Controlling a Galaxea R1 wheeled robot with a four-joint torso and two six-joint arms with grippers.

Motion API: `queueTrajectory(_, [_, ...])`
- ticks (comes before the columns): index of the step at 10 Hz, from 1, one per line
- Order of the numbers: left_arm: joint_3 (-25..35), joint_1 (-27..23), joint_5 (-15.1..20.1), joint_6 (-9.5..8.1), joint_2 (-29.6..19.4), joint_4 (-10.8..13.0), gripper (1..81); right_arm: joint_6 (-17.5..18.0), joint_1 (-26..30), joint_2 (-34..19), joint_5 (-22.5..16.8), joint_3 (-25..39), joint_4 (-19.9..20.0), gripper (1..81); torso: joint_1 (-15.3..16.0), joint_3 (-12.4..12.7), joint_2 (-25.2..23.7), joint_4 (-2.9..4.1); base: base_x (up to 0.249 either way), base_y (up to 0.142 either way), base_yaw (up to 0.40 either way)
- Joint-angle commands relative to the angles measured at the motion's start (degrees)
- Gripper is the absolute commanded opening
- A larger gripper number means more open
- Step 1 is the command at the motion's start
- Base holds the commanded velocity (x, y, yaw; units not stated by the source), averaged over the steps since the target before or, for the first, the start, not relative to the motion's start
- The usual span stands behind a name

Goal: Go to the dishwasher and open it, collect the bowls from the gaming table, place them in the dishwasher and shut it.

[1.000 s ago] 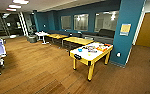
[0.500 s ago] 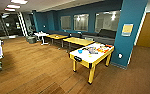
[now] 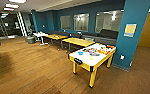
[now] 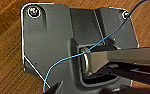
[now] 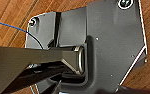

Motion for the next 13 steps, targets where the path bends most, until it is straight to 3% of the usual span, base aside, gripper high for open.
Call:
queueTrajectory(1, [0.17,-1.85,3.08,0.30,-0.07,0.47,81.1,-0.18,2.39,-0.13,-3.13,0.31,-0.59,81.1,0.00,0.00,0.00,0.00,0.228,0.000,0.000])
queueTrajectory(13, [0.17,-1.77,3.16,0.30,-0.07,0.47,81.1,-0.27,2.30,0.04,-3.13,0.05,-0.76,81.1,0.00,0.00,0.02,0.00,0.210,0.005,0.000])
